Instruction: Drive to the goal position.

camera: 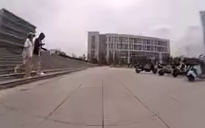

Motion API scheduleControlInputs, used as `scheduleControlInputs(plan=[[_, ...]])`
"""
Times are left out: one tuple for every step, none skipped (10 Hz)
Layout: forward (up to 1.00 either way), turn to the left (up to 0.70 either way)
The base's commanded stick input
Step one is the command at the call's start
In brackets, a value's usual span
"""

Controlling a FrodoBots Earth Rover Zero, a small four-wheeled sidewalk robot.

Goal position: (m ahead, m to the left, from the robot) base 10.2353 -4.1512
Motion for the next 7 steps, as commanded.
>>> scheduleControlInputs(plan=[[0.70,0.00],[0.70,-0.01],[0.70,-0.08],[0.70,-0.13],[0.70,-0.13],[0.70,-0.13],[0.70,-0.13]])
